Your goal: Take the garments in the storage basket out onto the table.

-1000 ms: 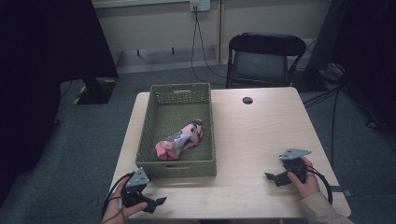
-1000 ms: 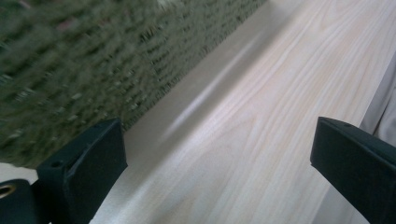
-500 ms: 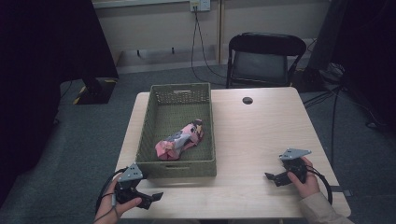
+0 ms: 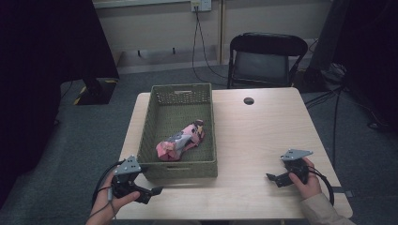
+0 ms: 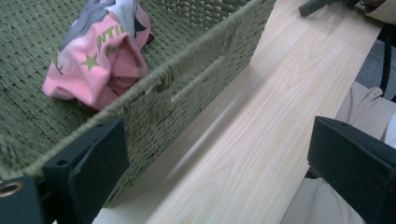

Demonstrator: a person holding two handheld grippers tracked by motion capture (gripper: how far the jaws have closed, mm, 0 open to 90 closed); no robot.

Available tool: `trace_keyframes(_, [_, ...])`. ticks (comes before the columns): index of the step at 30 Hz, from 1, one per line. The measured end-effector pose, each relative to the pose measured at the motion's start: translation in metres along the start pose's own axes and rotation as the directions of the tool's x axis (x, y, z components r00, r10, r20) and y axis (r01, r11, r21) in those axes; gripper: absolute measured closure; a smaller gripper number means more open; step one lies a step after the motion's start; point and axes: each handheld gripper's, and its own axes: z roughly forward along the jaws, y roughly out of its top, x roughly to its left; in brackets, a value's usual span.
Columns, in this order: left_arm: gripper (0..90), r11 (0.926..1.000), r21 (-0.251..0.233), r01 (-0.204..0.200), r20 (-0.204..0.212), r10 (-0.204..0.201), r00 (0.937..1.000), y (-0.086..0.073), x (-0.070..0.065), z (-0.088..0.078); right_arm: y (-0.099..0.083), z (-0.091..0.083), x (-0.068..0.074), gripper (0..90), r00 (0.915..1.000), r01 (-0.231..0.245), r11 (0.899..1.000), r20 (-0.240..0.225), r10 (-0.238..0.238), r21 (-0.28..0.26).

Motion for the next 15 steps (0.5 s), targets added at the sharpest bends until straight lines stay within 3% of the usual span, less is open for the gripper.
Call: trace_keyframes(15, [4.9,0.9998,-0.010,-0.014,-0.013,0.014,0.9998,0.030,0.007,-0.001,0.000,0.000,0.000,0.0,1.0000,0.000,1.000,0.000,0.000,0.000])
